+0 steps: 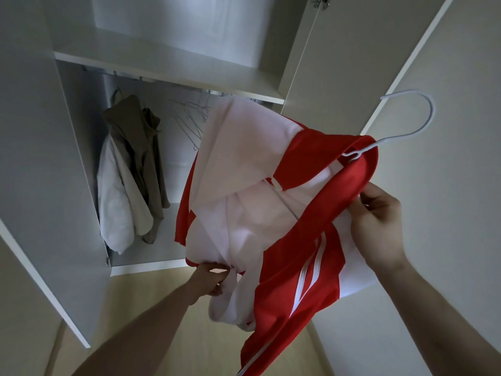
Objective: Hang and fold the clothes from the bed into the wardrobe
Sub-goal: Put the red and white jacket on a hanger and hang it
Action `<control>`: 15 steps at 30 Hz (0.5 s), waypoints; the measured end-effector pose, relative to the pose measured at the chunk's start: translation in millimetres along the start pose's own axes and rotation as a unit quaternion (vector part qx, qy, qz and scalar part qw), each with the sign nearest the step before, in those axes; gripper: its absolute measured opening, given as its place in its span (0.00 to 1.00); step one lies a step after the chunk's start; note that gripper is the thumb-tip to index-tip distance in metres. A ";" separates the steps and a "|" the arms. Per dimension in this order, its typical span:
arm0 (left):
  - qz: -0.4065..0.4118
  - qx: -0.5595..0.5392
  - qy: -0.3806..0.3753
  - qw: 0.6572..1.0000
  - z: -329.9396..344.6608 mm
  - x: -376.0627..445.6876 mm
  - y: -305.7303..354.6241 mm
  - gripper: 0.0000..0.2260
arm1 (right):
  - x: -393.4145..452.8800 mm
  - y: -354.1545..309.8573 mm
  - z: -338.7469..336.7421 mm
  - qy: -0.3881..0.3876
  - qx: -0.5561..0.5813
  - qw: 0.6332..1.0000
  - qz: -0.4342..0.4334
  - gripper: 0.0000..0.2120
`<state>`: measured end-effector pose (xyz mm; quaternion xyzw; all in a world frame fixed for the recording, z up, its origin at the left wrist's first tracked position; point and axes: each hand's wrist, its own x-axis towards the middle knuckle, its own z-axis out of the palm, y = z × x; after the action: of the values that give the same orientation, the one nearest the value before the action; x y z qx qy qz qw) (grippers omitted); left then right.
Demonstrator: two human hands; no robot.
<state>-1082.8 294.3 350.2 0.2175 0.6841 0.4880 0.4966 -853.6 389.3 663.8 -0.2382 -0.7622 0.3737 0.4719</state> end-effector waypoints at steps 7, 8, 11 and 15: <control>0.023 0.014 -0.027 0.999 11.6 -5.1 -3.0 0.05 | -1.1 -1.7 1.8 0.000 -0.005 1.000 0.000 0.26; 0.035 0.026 -0.019 0.999 13.2 -6.8 -3.7 0.05 | -1.9 -0.9 1.6 -0.001 -0.010 1.000 -0.002 0.25; 0.069 0.105 -0.035 0.991 12.0 -14.0 -8.3 0.08 | -4.2 4.3 -1.0 0.002 -0.022 1.000 0.007 0.22; 0.091 0.235 -0.055 0.966 1.8 -22.6 -19.9 0.12 | -10.4 19.6 -8.4 0.016 -0.059 0.997 0.045 0.19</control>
<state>-1068.2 268.9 343.2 0.4157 0.7285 0.3444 0.4218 -841.3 396.6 644.9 -0.3056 -0.7636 0.3452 0.4521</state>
